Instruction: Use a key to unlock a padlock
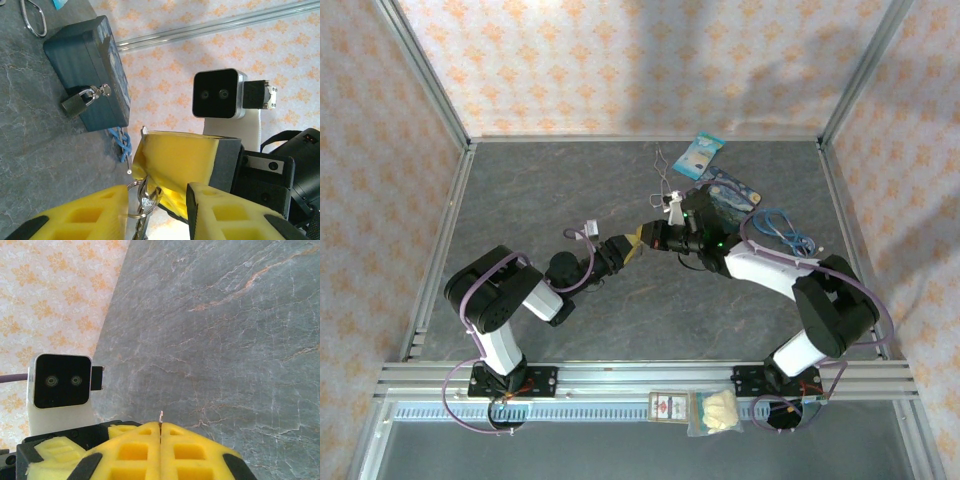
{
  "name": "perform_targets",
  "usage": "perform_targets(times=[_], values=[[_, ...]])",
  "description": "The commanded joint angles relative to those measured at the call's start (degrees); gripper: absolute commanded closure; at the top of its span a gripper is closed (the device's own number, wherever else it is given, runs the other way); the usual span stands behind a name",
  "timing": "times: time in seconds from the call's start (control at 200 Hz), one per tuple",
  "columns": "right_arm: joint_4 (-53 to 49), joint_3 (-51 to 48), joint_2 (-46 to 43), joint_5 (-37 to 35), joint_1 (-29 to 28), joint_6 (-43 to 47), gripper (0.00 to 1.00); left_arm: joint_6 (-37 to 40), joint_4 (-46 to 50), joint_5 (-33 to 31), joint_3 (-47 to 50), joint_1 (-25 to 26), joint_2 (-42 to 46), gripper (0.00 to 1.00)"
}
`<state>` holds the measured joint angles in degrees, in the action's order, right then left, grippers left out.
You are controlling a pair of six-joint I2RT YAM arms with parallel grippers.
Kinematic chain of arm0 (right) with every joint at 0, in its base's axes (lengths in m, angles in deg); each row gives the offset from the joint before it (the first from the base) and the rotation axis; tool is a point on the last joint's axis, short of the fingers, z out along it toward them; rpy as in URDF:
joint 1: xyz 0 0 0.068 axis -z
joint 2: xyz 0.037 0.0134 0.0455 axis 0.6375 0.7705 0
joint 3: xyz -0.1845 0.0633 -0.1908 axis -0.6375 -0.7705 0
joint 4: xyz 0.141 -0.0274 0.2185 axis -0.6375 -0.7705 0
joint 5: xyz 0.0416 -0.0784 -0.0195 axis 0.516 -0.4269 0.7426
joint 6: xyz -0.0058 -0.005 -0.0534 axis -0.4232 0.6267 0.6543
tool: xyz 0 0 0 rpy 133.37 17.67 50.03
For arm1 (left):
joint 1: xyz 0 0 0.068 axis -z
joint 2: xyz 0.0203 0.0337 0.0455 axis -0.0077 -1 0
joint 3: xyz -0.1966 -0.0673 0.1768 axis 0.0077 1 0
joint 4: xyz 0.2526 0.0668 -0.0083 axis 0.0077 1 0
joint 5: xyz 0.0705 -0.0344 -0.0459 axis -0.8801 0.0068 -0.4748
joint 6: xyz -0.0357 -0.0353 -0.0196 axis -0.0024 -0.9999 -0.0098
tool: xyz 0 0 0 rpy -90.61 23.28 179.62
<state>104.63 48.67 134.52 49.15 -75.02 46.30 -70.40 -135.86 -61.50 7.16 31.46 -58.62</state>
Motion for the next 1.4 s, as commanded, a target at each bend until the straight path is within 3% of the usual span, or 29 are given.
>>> perform_targets(times=[0.0,0.275,0.741,1.106,1.391], values=[[4.8,-0.3,0.3,1.9,-1.0,-2.2,1.0,0.0,-12.9,-0.3,-1.1,0.9,-0.9,0.66],[5.0,1.3,1.2,2.8,-1.0,-4.2,1.0,0.3,-13.0,0.1,-1.3,1.6,-2.3,0.64],[2.8,2.5,0.2,2.1,0.1,-1.2,1.0,8.0,0.1,-0.1,-1.3,2.9,4.6,0.71],[5.1,1.5,-1.5,1.7,0.1,-4.6,1.0,6.5,0.0,-0.4,-1.7,2.9,3.3,0.61],[6.7,1.6,-1.7,1.8,0.1,-7.1,1.0,7.3,2.1,0.2,-3.0,2.8,3.5,0.7]])
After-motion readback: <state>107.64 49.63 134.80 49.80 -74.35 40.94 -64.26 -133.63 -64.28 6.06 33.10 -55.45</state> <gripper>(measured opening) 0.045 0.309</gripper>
